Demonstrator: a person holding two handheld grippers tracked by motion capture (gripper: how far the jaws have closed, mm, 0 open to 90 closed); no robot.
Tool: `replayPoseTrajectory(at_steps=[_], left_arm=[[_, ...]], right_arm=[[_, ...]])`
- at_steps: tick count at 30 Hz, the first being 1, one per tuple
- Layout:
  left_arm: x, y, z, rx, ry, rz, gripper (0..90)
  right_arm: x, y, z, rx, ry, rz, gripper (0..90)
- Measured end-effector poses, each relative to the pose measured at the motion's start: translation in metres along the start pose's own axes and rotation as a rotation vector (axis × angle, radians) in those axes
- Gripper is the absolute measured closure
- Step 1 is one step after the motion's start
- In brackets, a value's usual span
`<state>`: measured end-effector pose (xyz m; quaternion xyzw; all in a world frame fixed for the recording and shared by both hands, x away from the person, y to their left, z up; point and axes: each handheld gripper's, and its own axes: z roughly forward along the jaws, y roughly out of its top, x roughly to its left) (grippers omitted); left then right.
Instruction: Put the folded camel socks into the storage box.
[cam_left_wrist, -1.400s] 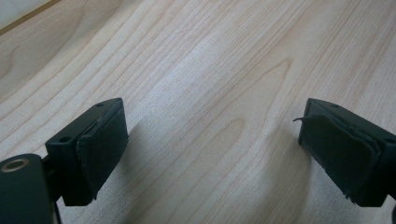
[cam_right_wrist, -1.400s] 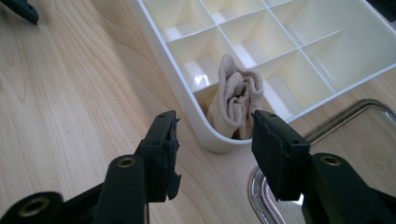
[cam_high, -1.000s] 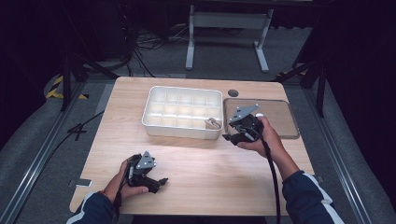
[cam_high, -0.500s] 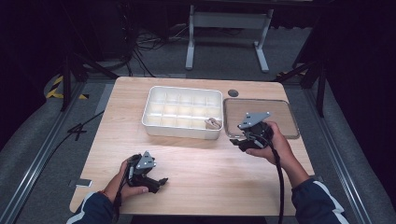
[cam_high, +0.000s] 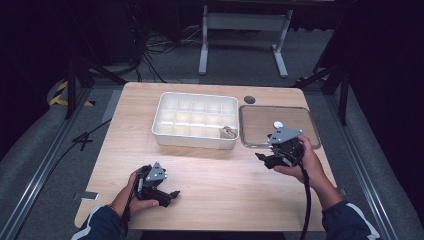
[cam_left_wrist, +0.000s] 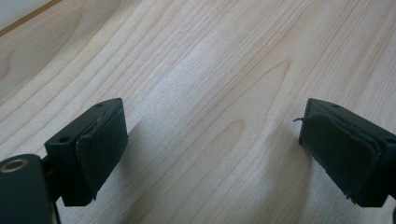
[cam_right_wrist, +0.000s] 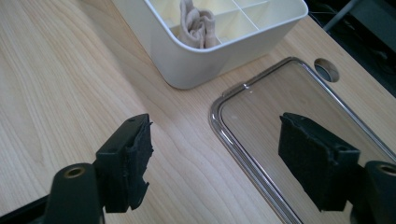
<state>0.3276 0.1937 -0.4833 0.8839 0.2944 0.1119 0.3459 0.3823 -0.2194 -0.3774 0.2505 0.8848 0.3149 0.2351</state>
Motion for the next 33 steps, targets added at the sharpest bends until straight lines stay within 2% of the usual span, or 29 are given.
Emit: replayPoseTrajectory(at_steps=[4,9,23,29,33], left_arm=[[0.0,0.0,0.0,0.0,0.0,0.0,8.1],[0.0,0.0,0.0,0.0,0.001,-0.001,8.1],[0.0,0.0,0.0,0.0,0.001,-0.001,8.1],[0.0,0.0,0.0,0.0,0.002,-0.002,8.1],[0.0,0.0,0.0,0.0,0.002,-0.001,8.1]], right_arm=[[0.003,-0.008,-0.004,-0.014,0.001,0.004,25.7],[0.003,-0.023,-0.009,-0.022,-0.021,0.018,26.0],[0.007,-0.068,-0.021,0.011,-0.062,0.039,25.9],[0.004,-0.086,-0.019,0.014,-0.057,0.066,25.8],[0.003,-0.108,-0.014,0.024,-0.035,0.106,26.0]])
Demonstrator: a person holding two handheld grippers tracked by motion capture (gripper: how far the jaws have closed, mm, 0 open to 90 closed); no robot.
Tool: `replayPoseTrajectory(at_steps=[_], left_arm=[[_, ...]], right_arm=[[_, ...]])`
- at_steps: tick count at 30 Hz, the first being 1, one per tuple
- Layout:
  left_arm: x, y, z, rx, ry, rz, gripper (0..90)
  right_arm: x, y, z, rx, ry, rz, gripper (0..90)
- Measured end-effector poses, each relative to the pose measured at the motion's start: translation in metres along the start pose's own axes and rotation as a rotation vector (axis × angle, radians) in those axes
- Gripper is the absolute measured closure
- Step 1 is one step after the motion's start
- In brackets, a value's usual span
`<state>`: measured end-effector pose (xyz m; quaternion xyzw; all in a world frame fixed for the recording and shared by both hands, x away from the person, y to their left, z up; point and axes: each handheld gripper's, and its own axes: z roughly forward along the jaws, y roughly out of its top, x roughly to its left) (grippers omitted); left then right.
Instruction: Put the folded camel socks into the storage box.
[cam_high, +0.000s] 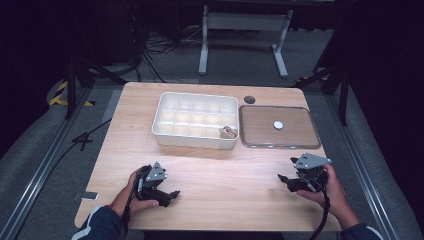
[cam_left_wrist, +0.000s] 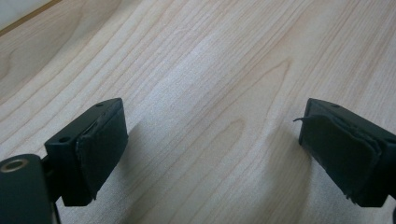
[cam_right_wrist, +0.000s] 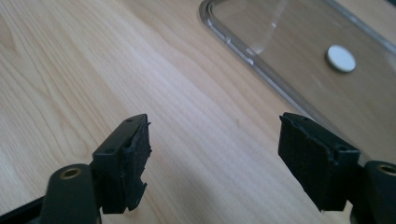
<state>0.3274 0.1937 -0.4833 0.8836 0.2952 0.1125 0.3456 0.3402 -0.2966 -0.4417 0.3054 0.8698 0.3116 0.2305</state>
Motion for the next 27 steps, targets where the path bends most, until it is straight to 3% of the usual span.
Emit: replayPoseTrajectory(at_steps=[5,7,9,14,27], left_arm=[[0.0,0.0,0.0,0.0,-0.001,-0.001,8.1],[0.0,0.0,0.0,0.001,-0.002,-0.001,8.1],[0.0,0.0,0.0,0.001,-0.002,0.0,8.0],[0.0,0.0,0.0,0.001,-0.005,-0.005,7.7],[0.0,0.001,0.001,0.002,-0.004,-0.003,7.4]], right_arm=[[-0.004,-0.024,0.005,0.017,0.031,0.058,25.3],[-0.007,-0.037,0.006,0.004,0.049,0.114,24.8],[-0.008,-0.04,0.006,-0.001,0.056,0.119,24.5],[-0.013,-0.06,0.008,-0.055,0.105,0.215,24.4],[-0.014,-0.064,0.006,-0.06,0.092,0.216,23.4]])
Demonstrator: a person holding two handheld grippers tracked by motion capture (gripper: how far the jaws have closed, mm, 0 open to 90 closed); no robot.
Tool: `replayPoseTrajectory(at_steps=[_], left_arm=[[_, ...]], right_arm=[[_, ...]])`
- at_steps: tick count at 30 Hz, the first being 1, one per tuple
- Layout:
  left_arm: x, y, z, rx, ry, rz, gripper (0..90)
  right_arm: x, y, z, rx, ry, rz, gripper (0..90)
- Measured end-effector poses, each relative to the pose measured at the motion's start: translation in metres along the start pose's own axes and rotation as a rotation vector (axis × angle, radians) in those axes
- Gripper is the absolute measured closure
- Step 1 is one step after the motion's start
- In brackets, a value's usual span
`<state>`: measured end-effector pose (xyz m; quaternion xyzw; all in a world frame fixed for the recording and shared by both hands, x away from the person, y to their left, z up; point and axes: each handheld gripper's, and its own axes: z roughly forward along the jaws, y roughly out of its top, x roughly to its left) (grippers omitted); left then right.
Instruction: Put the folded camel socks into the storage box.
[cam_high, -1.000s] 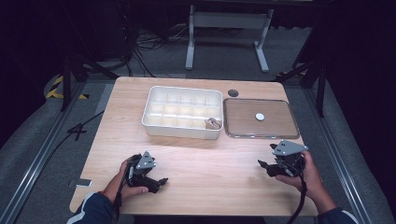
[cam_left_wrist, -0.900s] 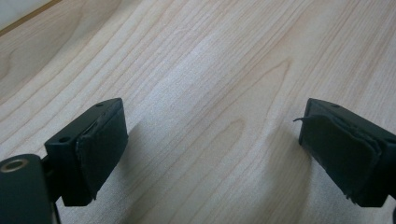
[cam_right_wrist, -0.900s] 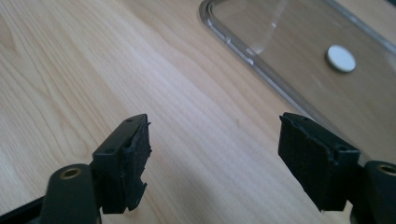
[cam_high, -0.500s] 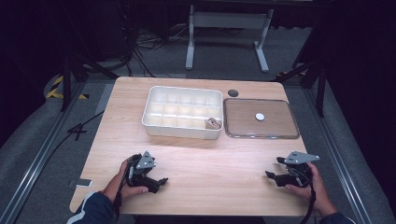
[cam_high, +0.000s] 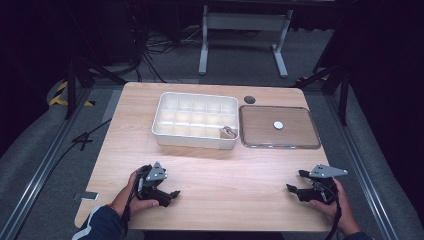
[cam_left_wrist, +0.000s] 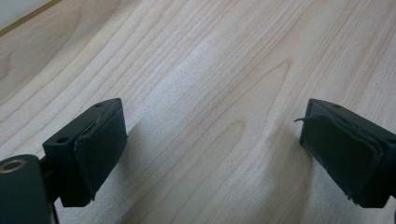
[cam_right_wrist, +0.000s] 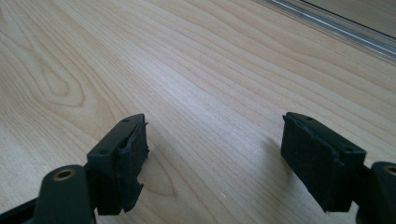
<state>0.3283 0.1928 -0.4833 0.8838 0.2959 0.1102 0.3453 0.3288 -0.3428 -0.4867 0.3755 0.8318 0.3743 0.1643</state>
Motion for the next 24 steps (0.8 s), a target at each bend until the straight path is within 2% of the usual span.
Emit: replayPoseTrajectory(at_steps=[24], left_arm=[[0.0001,0.0008,0.0009,0.001,0.005,0.002,6.8]], right_arm=[[-0.0001,0.0002,0.0003,0.002,-0.013,0.008,22.0]])
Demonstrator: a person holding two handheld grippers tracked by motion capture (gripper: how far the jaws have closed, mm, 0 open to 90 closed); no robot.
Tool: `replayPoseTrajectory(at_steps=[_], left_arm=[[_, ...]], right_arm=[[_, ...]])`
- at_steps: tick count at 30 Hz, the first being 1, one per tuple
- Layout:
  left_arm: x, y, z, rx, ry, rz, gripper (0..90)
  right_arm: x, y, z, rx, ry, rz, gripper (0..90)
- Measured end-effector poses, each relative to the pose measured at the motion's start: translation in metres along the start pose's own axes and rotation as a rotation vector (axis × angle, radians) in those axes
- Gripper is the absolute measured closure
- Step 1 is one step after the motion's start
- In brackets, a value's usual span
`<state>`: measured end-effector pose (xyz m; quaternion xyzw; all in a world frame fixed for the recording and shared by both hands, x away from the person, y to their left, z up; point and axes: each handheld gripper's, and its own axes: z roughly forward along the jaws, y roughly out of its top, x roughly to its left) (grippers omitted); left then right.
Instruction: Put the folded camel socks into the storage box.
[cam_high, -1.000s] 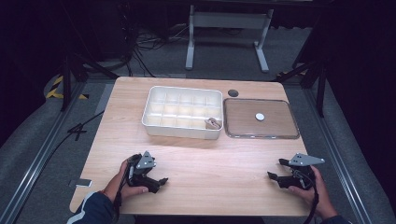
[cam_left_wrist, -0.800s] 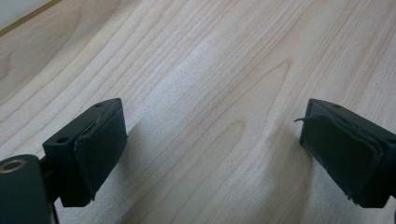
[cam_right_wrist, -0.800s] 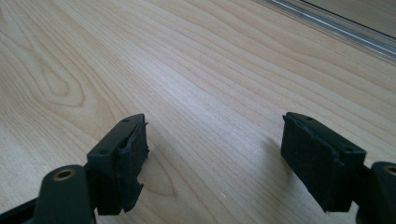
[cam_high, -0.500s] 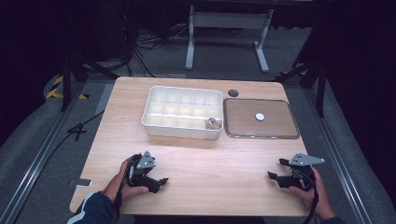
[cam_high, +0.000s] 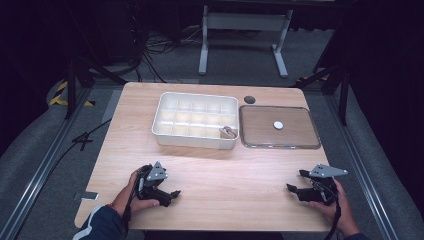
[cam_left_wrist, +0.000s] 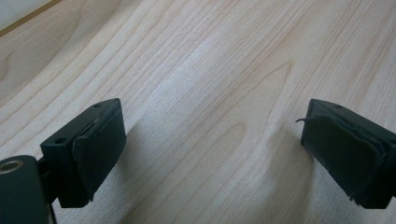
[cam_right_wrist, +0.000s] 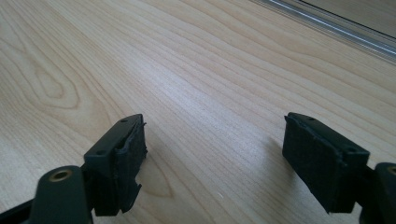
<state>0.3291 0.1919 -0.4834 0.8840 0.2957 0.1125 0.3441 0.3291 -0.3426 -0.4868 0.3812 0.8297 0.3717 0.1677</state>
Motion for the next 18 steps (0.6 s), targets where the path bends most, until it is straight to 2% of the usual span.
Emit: replayPoseTrajectory(at_steps=[18], left_arm=[[-0.0006,0.0001,0.0007,-0.001,-0.002,-0.011,6.5]], right_arm=[[0.0001,0.0001,0.0002,0.004,0.0,0.001,19.8]])
